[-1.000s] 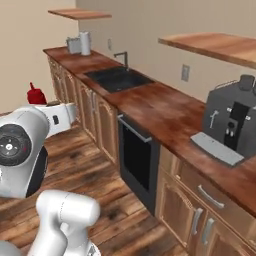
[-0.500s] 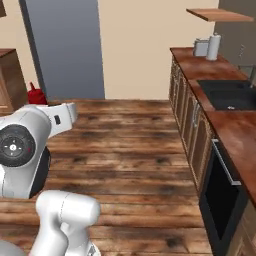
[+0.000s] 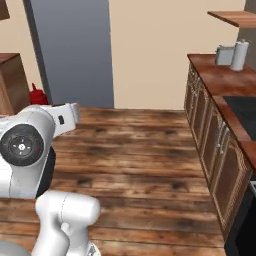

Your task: Take 2 condiments from the cabinet and move them on the counter near the stove.Make sure the condiments are lined up with each other, next to each other.

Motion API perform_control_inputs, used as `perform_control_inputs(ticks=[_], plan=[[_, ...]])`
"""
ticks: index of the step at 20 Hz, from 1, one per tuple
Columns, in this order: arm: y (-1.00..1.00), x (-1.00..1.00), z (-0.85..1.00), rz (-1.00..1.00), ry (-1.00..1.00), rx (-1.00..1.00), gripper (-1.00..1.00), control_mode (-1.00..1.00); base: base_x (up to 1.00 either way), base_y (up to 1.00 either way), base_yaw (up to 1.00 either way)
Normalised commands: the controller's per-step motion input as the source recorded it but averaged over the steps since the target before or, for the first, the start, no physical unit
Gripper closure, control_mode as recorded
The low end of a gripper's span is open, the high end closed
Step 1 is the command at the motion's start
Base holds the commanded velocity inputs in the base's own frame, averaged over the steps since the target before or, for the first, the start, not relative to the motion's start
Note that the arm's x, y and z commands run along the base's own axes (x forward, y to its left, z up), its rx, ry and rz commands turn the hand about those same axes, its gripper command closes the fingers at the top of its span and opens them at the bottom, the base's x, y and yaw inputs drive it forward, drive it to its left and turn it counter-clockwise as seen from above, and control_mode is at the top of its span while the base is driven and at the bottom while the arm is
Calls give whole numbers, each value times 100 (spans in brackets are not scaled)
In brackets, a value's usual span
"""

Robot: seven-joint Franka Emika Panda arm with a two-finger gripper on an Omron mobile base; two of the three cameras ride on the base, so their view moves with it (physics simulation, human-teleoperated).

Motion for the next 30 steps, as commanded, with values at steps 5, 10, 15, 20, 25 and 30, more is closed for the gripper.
perform_control_inputs(ticks=[5,10,15,20,25,30], plan=[[0,0,0,0,0,0,100,100,78,63,43],[0,0,0,0,0,0,100,100,0,6,100],[0,0,0,0,0,0,100,100,57,11,85],[0,0,0,0,0,0,100,100,100,0,49],[0,0,0,0,0,0,100,100,100,0,16],[0,0,0,0,0,0,100,100,100,0,16]])
